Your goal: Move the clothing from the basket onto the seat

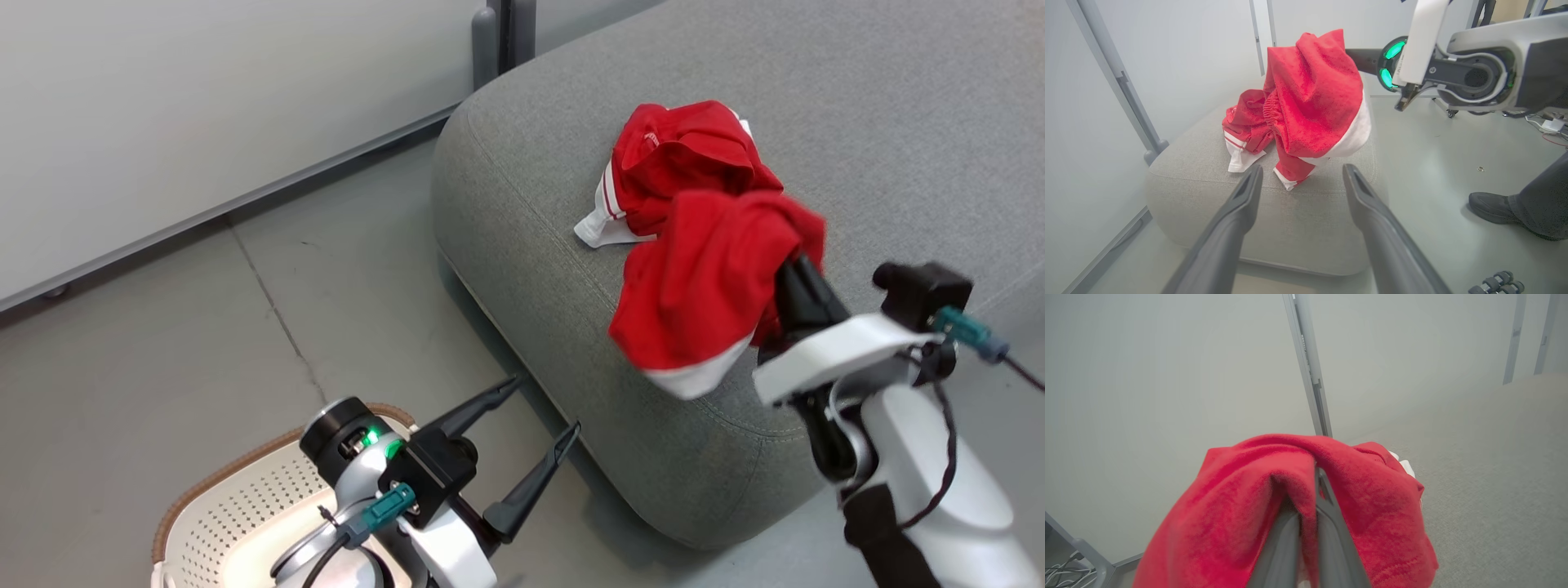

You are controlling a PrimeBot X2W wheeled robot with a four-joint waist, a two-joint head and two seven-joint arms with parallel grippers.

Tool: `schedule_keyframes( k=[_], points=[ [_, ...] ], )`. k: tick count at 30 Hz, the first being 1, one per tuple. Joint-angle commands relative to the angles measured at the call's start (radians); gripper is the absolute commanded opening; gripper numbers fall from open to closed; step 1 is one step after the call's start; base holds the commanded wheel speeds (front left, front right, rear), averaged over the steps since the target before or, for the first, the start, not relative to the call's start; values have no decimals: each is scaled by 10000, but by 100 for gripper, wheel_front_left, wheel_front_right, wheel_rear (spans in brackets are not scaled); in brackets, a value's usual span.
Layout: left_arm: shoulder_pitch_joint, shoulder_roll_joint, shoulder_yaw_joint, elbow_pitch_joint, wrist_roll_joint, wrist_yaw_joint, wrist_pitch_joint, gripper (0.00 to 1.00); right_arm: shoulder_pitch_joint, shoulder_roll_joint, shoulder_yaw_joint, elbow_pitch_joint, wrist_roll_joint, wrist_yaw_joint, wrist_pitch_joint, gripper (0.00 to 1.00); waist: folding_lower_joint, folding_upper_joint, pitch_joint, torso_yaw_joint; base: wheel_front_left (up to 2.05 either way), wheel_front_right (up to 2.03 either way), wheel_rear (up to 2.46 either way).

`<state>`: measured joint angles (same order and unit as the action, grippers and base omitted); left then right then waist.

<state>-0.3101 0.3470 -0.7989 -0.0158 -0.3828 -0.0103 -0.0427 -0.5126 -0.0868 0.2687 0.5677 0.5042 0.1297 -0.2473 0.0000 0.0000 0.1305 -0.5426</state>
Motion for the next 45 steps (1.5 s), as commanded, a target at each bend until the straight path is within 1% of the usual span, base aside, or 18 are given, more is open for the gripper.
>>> schedule_keyframes(
  k=[1,4,8,14,18,22,23,27,30,34,35,36,37,40,45],
  points=[
    [-226,86,79,-55,77,51,26,100,-345,-100,-125,-95,-27,21,-91,0,0,0,144,-42,0,0,0],
    [-402,144,133,-111,130,81,53,100,-1093,-223,-265,-161,-55,21,-102,0,0,0,341,-58,0,0,0],
    [-642,231,226,-285,255,146,117,100,-2371,-521,-626,70,97,21,-131,0,0,0,695,29,0,0,0],
    [-1142,342,363,-626,384,174,236,100,-4382,-976,-1764,649,-69,21,-208,0,0,0,1626,613,0,0,0],
    [-1569,429,317,-938,605,47,406,100,-5253,-1185,-2713,955,-314,21,-194,0,0,0,2430,1081,0,0,0],
    [-2121,584,300,-1288,871,-94,612,100,-5660,-1300,-3280,1359,-643,21,-191,0,0,0,3338,1481,0,0,0],
    [-2121,584,300,-1288,871,-94,612,100,-5660,-1300,-3280,1359,-643,21,-191,0,0,0,3338,1481,0,0,0],
    [-2683,674,238,-1613,1139,-252,869,100,-5586,-1346,-3865,1814,-756,21,-193,0,0,0,4257,1781,0,0,0],
    [-2967,789,225,-1755,1290,-329,1046,100,-5348,-1252,-4361,2194,-823,21,-194,0,0,0,4800,1874,0,0,0],
    [-3188,903,193,-1861,1362,-400,1184,100,-5065,-1151,-4863,2581,-841,21,-194,0,0,0,5214,1930,0,0,0],
    [-3205,917,191,-1878,1374,-410,1192,100,-4964,-1090,-4910,2731,-839,21,-194,31,0,0,5270,1934,0,0,0],
    [-3205,938,187,-1888,1379,-406,1212,100,-4882,-1082,-4956,2808,-901,21,-194,82,0,0,5315,1923,0,0,0],
    [-3200,958,192,-1894,1387,-393,1229,100,-4828,-1077,-4951,2862,-966,21,-195,100,0,0,5345,1906,0,0,0],
    [-3173,1011,221,-1880,1378,-325,1239,100,-4648,-1071,-4996,3053,-1088,21,-195,100,0,0,5353,1808,0,0,0],
    [-2989,976,176,-1659,1200,-281,1080,100,-3962,-1027,-4622,2985,-1126,19,-195,100,0,0,4942,1587,0,0,0]
  ],
)
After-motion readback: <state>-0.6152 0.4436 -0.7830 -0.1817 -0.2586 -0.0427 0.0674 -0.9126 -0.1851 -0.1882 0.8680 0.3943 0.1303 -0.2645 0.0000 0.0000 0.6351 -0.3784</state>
